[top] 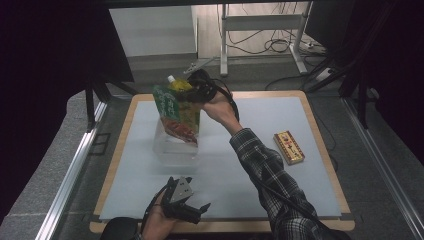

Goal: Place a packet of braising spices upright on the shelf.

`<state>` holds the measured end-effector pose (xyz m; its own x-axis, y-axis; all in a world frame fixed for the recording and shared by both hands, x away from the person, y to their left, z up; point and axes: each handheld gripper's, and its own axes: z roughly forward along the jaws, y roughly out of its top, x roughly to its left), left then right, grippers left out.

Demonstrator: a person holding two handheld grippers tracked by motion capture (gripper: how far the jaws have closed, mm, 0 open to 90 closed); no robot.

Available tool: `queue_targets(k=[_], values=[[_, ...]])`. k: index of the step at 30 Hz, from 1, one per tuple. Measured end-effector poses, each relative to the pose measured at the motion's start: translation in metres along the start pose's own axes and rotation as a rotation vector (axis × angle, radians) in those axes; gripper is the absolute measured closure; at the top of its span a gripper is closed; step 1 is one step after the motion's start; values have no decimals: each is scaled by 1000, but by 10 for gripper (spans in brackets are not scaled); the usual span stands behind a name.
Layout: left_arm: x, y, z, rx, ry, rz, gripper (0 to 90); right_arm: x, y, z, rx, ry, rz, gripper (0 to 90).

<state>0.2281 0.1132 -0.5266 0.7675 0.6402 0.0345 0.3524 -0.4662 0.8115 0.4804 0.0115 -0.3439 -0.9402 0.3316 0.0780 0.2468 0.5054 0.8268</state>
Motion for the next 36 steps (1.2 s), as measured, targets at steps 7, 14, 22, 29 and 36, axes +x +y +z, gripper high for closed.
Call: queue_targets(k=[7, 14, 22, 29, 36], values=[[-1, 0, 1, 4, -3, 2, 3, -6, -9, -3, 13, -17, 2, 891], [-1, 0, 2, 15, -3, 9, 3, -9, -18, -5, 41, -28, 6, 891], [-2, 0, 3, 21, -5, 14, 5, -13, -28, -9, 66, -43, 22, 887], [-2, 0, 3, 20, -2, 14, 4, -11, -25, -11, 69, -59, 7, 725], [-2, 0, 3, 20, -4, 15, 4, -7, -26, -15, 67, -104, -12, 509]])
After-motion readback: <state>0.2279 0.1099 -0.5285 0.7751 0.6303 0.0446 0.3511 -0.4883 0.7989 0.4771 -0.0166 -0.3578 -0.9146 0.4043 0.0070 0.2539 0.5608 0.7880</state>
